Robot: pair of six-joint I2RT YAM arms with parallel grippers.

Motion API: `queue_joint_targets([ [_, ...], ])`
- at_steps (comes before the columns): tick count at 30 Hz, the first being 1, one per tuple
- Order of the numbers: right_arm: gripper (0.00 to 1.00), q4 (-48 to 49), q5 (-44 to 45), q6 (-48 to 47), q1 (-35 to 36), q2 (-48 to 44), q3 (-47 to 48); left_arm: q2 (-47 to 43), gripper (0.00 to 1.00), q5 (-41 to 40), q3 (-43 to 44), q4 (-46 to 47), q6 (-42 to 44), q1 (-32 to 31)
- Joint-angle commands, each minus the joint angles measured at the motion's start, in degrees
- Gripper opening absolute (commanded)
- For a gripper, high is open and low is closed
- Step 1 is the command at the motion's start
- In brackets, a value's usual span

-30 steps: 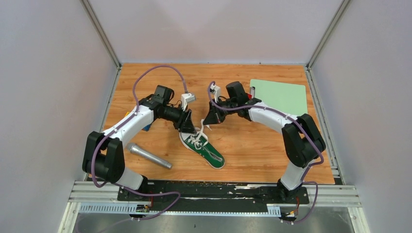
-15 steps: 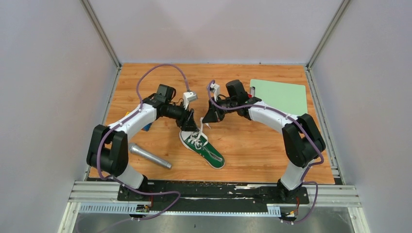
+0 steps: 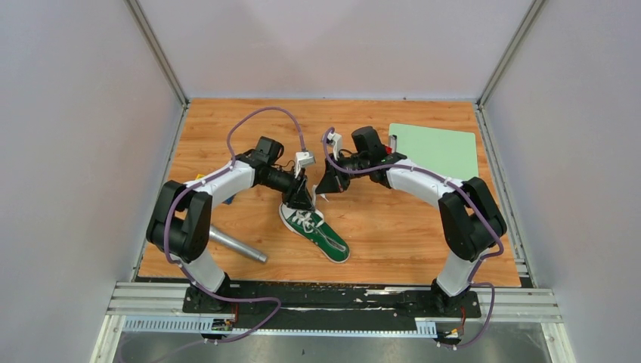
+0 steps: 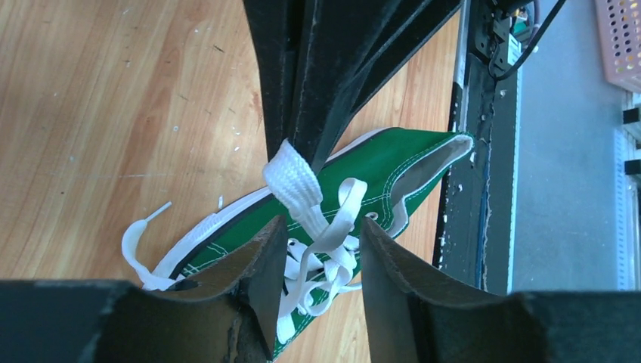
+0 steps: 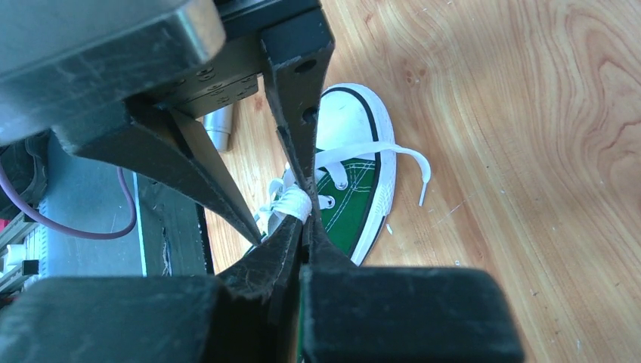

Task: Tie the shoes
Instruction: Cross the shoelace with the shoelace.

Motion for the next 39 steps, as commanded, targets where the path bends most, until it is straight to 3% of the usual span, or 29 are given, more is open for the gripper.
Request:
queue_joint_targets([
  [1, 0.01, 2.03, -1.04, -1.4, 0.25, -2.73, -0.5, 1.56, 0.39, 1.47, 1.16, -1.58, 3.93, -0.39],
  [7, 0.01, 1.86, -2.69, -2.09, 0.27, -3.2, -1.11, 5.03, 0.04, 4.02, 5.1, -8.94, 6.84, -0.35],
  [9, 0.0, 1.85, -6.94, -1.43, 0.29, -3.17, -1.17, 5.27, 0.0, 4.63, 5.69, -9.32, 6.27, -0.36],
  [13, 0.0, 5.69, -18.15, 5.72, 0.86, -1.68, -1.92, 5.05, 0.0, 4.62, 5.23, -7.34, 2.1, -0.31],
  [23, 0.0, 28.85, -22.84, 9.3, 3.37, 0.11, -10.61, 5.73, 0.0, 7.77, 4.62, -7.04, -2.12, 0.74],
  [29, 0.01, 30.47, -23.71, 5.67, 3.46, 0.58, -11.54, 7.53, 0.01, 10.71, 5.96, -10.85, 0.69, 1.67],
  [33, 0.01, 30.45, -25.39, 1.1, 3.54, 0.63, -11.2, 10.31, 0.02, 12.41, 9.47, -23.88, 9.77, 2.11],
  [39, 0.0, 22.09, -19.14, -10.58, 5.05, -0.84, -10.07, 9.51, 0.0, 12.5, 8.38, -21.49, 7.28, 3.63],
])
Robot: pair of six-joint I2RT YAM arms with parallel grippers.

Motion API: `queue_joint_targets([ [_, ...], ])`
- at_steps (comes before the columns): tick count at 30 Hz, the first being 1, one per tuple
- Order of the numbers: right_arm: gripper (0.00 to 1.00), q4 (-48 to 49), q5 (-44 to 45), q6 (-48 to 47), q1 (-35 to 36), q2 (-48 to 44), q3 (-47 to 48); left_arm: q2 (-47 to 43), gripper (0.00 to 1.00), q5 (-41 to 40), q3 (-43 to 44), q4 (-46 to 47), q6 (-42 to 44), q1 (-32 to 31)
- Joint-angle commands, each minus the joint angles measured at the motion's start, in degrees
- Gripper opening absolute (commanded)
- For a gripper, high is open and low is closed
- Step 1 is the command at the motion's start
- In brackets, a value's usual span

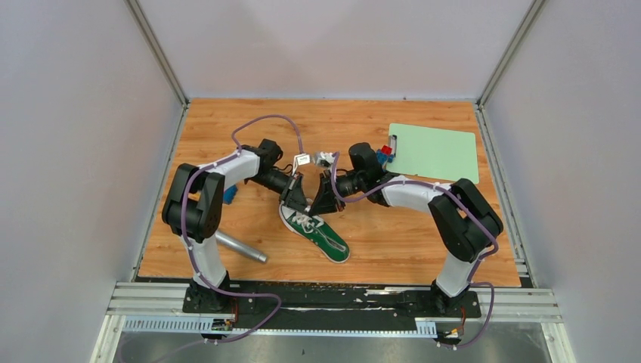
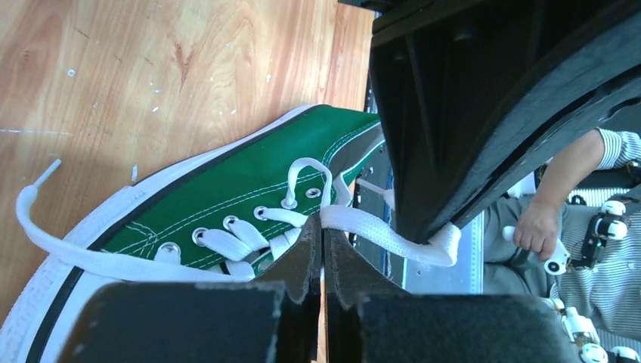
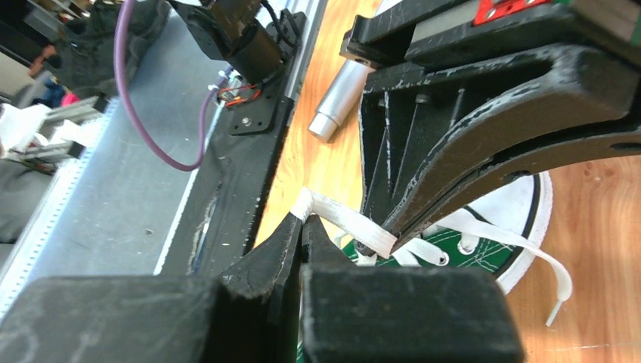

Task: Tie the shoes
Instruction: Cross the shoelace with the shoelace.

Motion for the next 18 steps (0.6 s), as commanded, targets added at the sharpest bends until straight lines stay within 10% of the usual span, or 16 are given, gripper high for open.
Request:
queue_joint_targets([
  [1, 0.0, -4.08, 4.7, -11.03, 1.86, -1.82, 1.13, -1.18, 0.0, 1.68, 0.72, -0.45, -0.68, 1.11],
  [18, 0.0, -5.7, 11.52, -23.29, 4.67, -2.69, -1.6, 5.36, 0.0, 7.73, 4.34, -1.77, -1.96, 1.31],
])
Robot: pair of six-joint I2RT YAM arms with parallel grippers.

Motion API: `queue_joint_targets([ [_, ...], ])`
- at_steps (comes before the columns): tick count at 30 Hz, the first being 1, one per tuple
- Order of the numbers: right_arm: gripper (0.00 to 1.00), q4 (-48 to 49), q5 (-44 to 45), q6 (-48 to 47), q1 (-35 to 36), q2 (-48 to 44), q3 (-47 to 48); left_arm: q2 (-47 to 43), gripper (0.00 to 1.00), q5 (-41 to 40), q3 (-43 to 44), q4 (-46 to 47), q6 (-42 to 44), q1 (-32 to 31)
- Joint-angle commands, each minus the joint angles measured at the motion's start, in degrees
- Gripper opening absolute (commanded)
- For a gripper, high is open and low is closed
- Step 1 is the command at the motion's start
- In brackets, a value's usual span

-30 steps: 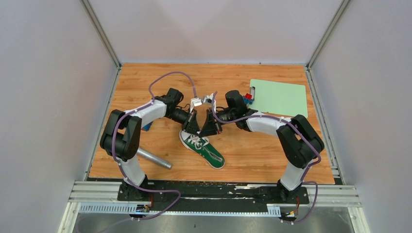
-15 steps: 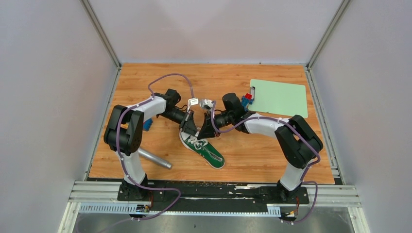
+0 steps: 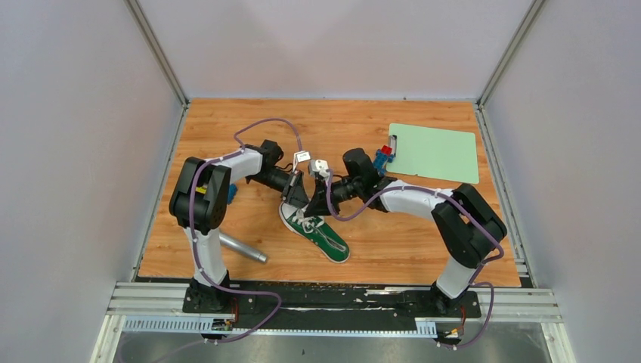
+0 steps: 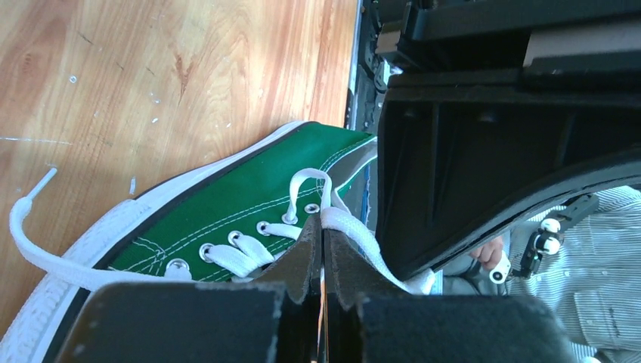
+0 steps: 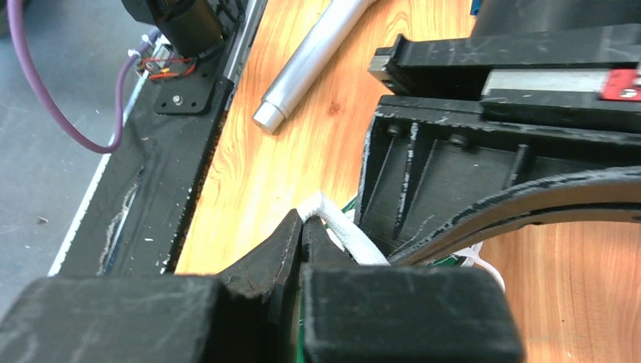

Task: Tie the shoes
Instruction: Cross the shoelace with the shoelace.

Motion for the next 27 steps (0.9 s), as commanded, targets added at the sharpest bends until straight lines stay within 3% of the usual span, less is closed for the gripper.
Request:
queue_joint_targets([
  [1, 0.0, -1.54, 1.39, -9.7, 0.93, -0.11, -1.03, 1.17, 0.0, 3.12, 3.04, -3.1, 2.46, 0.2],
  [10, 0.0, -10.47, 8.29, -24.89, 1.04, -1.9, -1.28, 1.54, 0.0, 1.97, 4.01, -4.81, 3.83, 0.2],
  [17, 0.04, -18.97, 12.8, -31.44, 1.14, -3.16, 0.89, 0.23, 0.0, 0.6, 3.63, -5.21, 4.65, 0.2],
  [19, 0.08, -21.19, 14.66, -32.59, 1.19, -3.77, 1.36, -0.39, 0.0, -0.17, 3.41, -5.27, 5.13, 0.12],
  [25, 0.32, -29.54, 17.75, -33.72, 1.13, -7.11, 2.97, -2.04, 0.0, -1.74, 2.26, -5.81, 7.08, -0.41],
  [27, 0.35, -32.94, 18.11, -34.31, 1.19, -8.38, 2.94, -2.18, 0.0, -3.03, 1.93, -6.03, 8.18, -1.19],
])
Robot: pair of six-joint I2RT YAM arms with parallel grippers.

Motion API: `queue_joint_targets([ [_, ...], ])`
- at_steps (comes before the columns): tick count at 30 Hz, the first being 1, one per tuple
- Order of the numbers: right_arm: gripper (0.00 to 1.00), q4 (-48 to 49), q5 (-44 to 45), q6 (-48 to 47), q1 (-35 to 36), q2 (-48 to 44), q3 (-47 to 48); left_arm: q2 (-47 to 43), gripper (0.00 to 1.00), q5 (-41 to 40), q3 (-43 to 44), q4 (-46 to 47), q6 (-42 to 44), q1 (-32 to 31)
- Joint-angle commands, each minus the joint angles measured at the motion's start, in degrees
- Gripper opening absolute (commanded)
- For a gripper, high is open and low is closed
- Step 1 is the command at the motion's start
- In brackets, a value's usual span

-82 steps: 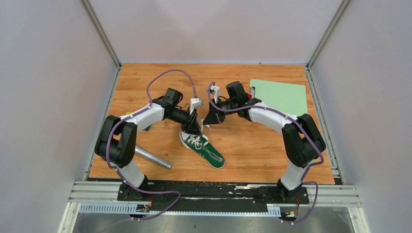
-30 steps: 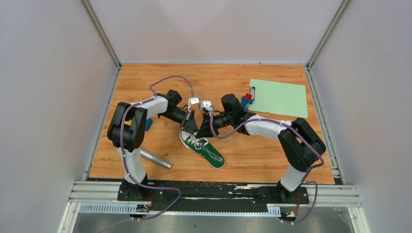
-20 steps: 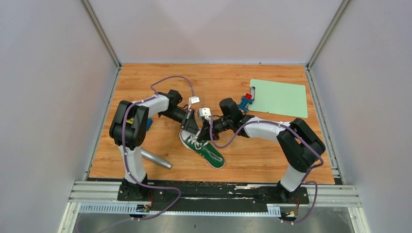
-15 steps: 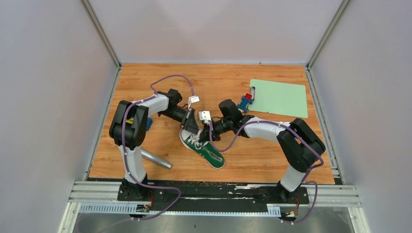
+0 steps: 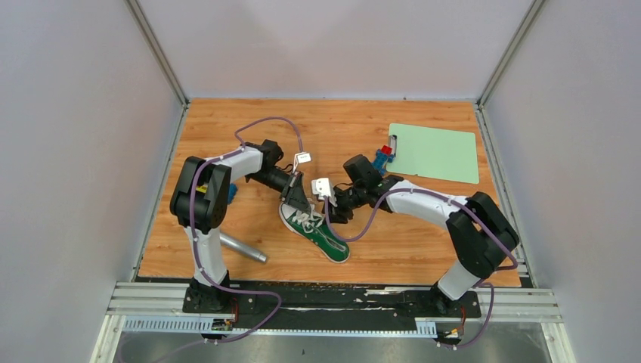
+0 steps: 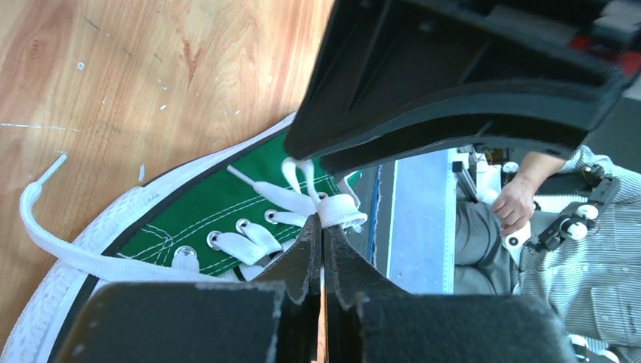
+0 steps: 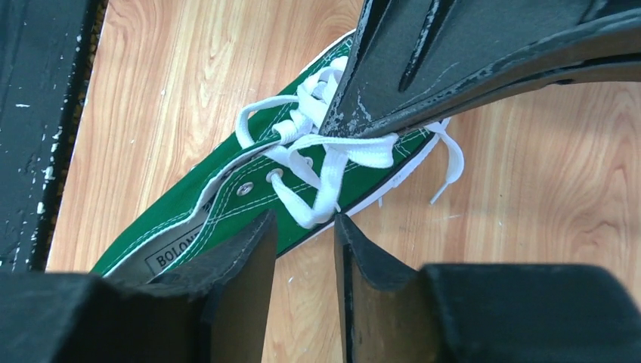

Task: Tie the shoes
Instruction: Cross the shoelace with the shoelace.

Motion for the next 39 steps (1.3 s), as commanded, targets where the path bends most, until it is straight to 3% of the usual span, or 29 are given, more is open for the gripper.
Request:
queue_joint_targets([
  [1, 0.36, -8.6, 1.59, -3.4, 0.24, -4.88, 2.47, -3.39, 0.0, -1.85, -0.35, -1.52, 4.17, -1.56],
  [9, 0.37, -10.86, 2.47, -6.19, -2.52, -4.1, 1.17, -5.74, 0.0, -6.82, 0.13, -1.71, 6.26, -3.65],
  [16, 0.38, -2.9, 3.97, -7.19, -3.29, 3.16, 3.95, -8.55, 0.0, -10.37, -1.15, -0.59, 6.95, -4.9],
  [21, 0.48, -1.68, -1.32, -6.79, -3.2, 7.38, 7.07, -9.43, 0.0, -12.41, -1.87, -0.21, 7.23, -5.08],
  [29, 0.5, -5.71, -10.34, -7.87, -3.03, 9.6, 6.64, -16.1, 0.0, -17.98, -6.63, 6.73, 3.52, -6.64],
  [36, 0.45, -5.99, -10.97, -6.49, -2.37, 12.26, 7.2, -17.97, 0.0, -20.53, -8.84, 8.54, 3.43, -7.26],
  [39, 0.33, -6.72, -11.28, -6.24, -2.28, 13.45, 8.08, -18.33, 0.0, -21.25, -9.41, 9.06, 3.77, -7.36],
])
